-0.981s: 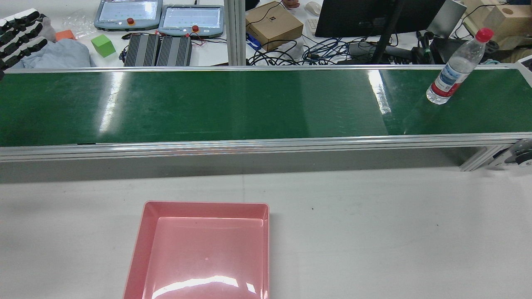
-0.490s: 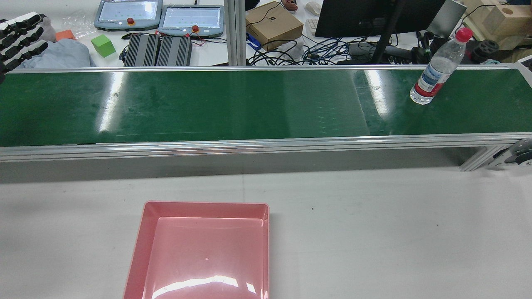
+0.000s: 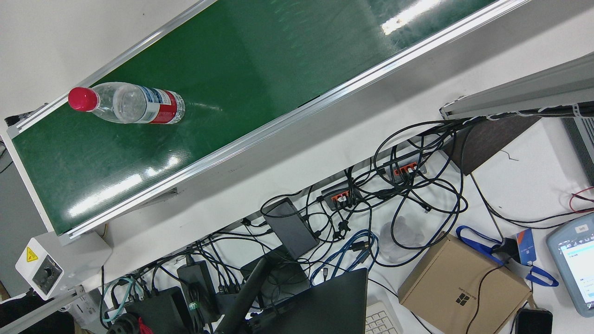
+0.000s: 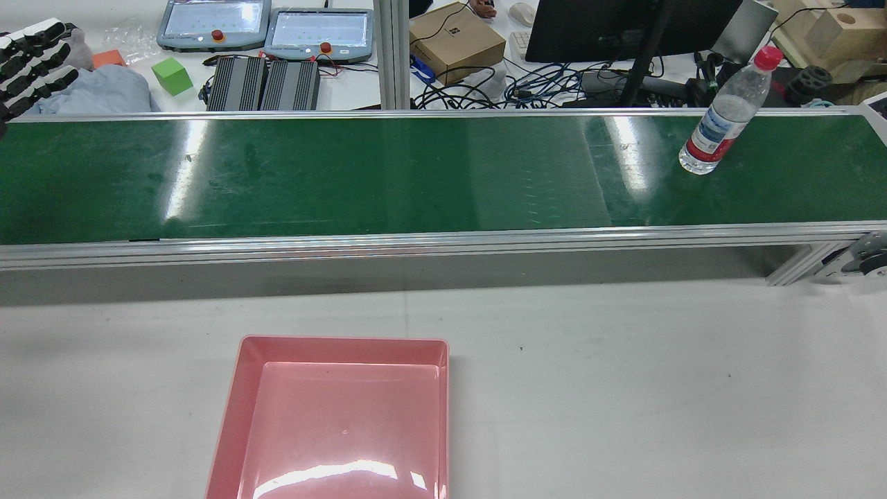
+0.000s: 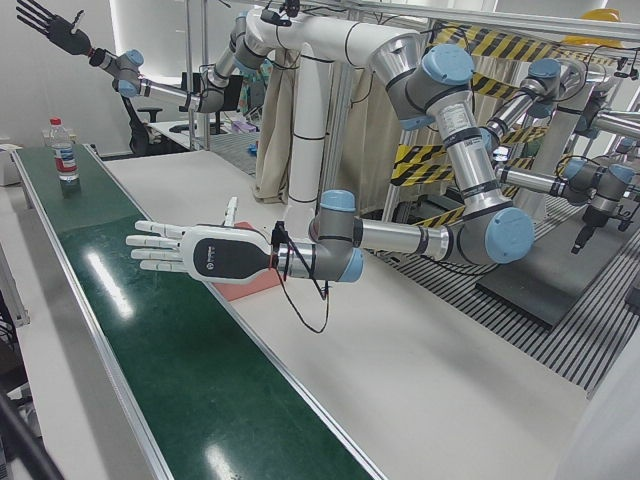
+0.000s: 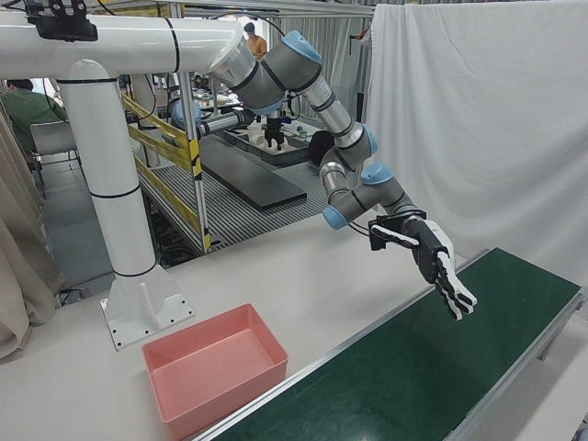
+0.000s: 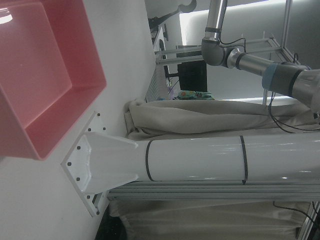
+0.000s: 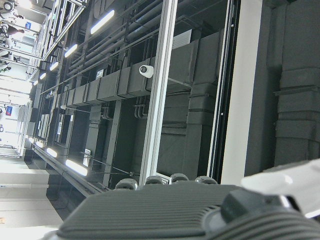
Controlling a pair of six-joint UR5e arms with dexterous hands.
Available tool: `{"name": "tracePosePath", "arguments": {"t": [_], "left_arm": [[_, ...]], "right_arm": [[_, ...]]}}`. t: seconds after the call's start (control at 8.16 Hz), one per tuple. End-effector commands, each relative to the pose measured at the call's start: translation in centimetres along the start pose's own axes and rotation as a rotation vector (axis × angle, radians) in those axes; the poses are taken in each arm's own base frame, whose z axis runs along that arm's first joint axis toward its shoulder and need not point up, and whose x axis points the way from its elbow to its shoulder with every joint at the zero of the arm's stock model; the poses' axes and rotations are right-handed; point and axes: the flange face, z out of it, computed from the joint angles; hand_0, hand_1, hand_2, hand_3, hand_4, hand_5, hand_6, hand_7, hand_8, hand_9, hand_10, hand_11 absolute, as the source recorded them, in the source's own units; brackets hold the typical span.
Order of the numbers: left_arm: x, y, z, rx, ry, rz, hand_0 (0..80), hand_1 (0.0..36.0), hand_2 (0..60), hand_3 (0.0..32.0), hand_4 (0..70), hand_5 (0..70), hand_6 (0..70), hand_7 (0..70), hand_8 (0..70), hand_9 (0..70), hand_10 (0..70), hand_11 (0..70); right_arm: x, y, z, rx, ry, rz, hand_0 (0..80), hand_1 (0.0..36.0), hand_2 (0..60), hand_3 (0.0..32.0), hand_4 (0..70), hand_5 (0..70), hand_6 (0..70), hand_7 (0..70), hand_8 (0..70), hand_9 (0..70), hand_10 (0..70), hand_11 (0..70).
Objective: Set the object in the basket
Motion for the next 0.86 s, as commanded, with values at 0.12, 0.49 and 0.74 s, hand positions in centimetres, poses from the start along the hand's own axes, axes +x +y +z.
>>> {"name": "tracePosePath", "arguments": {"t": [0.12,0.49,0.74], "left_arm": [[0.24,0.29,0.01,-0.005,0.005,0.002,42.7,0.0,0.0,0.0,9.9,5.3,0.0,0.0,1.4,0.9,4.0,6.0],[0.11,0.12,-0.26,-0.001,0.002,0.002,42.2,0.0,0.0,0.0,11.4,6.3,0.0,0.0,2.5,1.5,4.6,6.8],[0.11,0.12,-0.26,-0.001,0.002,0.002,42.5,0.0,0.0,0.0,11.5,6.4,0.0,0.0,2.4,1.4,4.3,6.4]], "right_arm": [[0.00,0.00,0.00,0.000,0.000,0.000,0.0,0.0,0.0,0.0,0.0,0.0,0.0,0.0,0.0,0.0,0.0,0.0],[-0.08,0.01,-0.02,0.000,-0.001,-0.001,0.0,0.0,0.0,0.0,0.0,0.0,0.0,0.0,0.0,0.0,0.0,0.0],[0.00,0.00,0.00,0.000,0.000,0.000,0.0,0.0,0.0,0.0,0.0,0.0,0.0,0.0,0.0,0.0,0.0,0.0]]}}
